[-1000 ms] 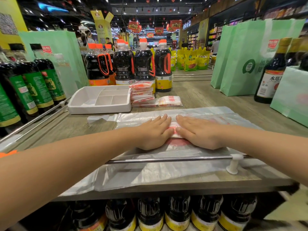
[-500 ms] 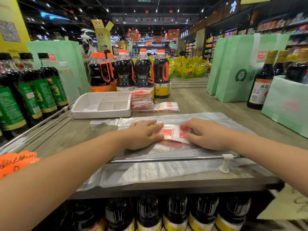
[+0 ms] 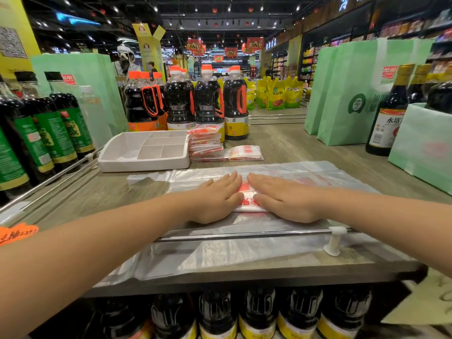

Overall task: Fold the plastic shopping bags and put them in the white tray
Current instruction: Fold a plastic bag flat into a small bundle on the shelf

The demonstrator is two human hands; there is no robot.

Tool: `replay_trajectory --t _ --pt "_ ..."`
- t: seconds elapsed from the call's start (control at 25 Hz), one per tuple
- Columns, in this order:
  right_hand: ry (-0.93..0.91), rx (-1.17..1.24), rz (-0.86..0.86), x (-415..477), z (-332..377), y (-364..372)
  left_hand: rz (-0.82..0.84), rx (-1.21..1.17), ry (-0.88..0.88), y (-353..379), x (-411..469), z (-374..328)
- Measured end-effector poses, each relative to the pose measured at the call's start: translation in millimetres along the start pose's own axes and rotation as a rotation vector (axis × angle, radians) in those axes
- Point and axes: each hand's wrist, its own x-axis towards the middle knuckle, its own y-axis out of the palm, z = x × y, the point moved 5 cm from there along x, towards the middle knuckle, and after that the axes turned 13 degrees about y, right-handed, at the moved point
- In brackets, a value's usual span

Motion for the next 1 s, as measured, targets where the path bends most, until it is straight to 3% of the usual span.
replay_trajectory --t 0.28,0.36,0.44,0.56,0.68,0.72,0.76,0.88,0.92,1.0 --pt "0.095 -0.070 0.055 -4.7 -6.7 -0.6 0.074 0.054 -0.035 3.8 -7.1 9.1" --pt "0.103 -0.071 -0.009 -4.6 -7.5 -1.8 0.050 0.031 -0.034 2.3 -12.2 8.3" --pt "0.096 -0.029 -0.183 -3.3 -7.3 -11.2 0.020 -0.017 -0.020 -1.1 -15.3 8.8" --pt "0.132 -0.036 -0.415 -7.1 -13.2 -26.0 -0.125 -0.025 -0.011 -12.1 -11.6 14.9" --pt "0.110 -0.044 -0.511 -11.2 -17.1 -30.2 -0.410 0.038 0.024 -28.9 -11.7 15.6" --pt "0.081 -0.016 -0.521 -10.7 -16.7 -29.3 -0.438 0.028 0.046 -30.6 -12.5 11.1" --pt "0.046 0.022 -0.505 -9.2 -14.9 -27.2 -0.396 0.004 0.065 -29.1 -12.2 5.3" --pt "-0.017 0.029 -0.293 -5.9 -5.5 -17.7 -0.039 0.061 0.036 -6.3 -9.7 -7.7" --pt "-0.024 0.030 -0.221 -5.7 -3.3 -14.6 0.000 0.108 0.006 -3.8 -8.6 -6.5" --pt "-0.016 0.039 -0.148 -6.9 -1.6 -10.8 -0.106 0.217 -0.060 -12.7 -5.9 2.8"
